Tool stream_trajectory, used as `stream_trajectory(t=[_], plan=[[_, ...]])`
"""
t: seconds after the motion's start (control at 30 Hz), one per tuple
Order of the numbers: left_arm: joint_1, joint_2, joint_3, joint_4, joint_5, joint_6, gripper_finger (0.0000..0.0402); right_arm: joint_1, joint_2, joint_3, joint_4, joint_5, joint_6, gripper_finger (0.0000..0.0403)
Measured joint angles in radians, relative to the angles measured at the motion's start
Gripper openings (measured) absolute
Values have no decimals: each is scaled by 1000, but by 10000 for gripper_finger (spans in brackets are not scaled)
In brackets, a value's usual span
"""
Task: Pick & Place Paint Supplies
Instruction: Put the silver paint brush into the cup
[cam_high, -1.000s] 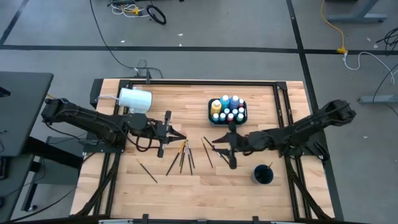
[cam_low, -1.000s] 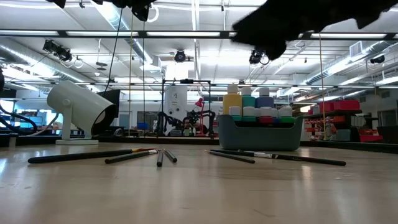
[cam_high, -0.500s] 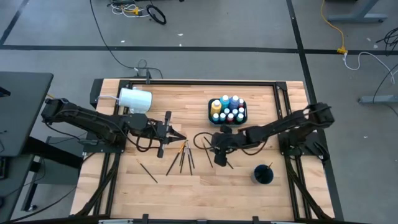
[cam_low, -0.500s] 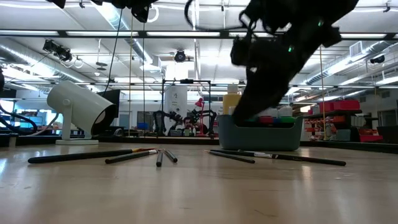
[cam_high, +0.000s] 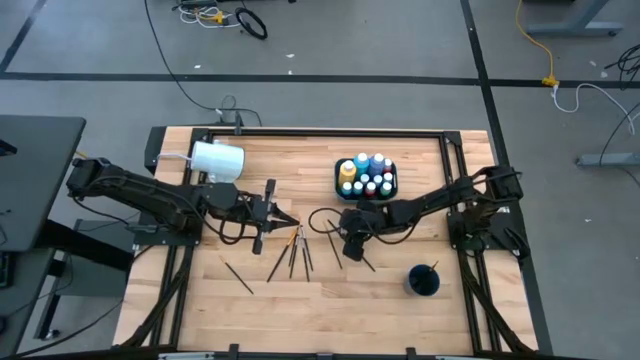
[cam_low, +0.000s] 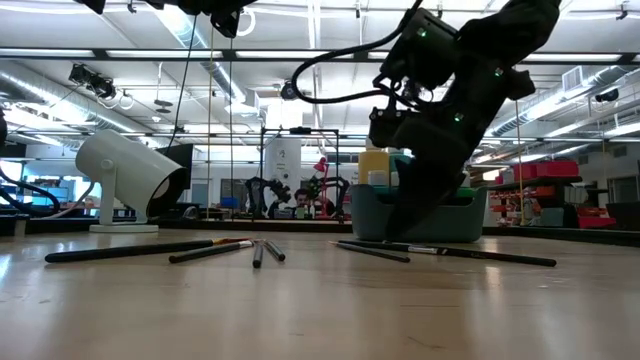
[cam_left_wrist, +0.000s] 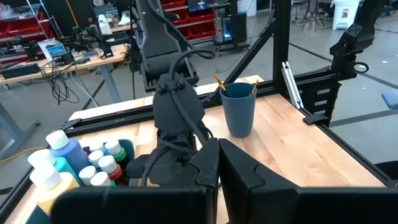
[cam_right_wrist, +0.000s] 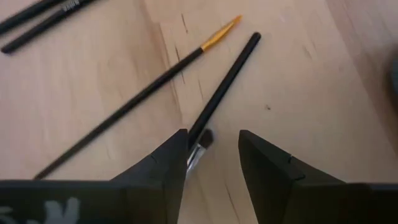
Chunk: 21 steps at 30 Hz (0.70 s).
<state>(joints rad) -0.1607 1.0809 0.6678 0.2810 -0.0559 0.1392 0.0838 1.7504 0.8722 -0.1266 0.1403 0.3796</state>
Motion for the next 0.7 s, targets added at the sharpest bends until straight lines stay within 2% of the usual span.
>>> stream_trajectory(t=[0.33, 0.7], plan=[[0, 0, 0, 3, 5, -3, 16, -2, 22, -1, 11, -1, 1, 109], [0, 0, 0, 3, 7, -4, 16, -11, 48, 2, 29, 16, 3, 95]])
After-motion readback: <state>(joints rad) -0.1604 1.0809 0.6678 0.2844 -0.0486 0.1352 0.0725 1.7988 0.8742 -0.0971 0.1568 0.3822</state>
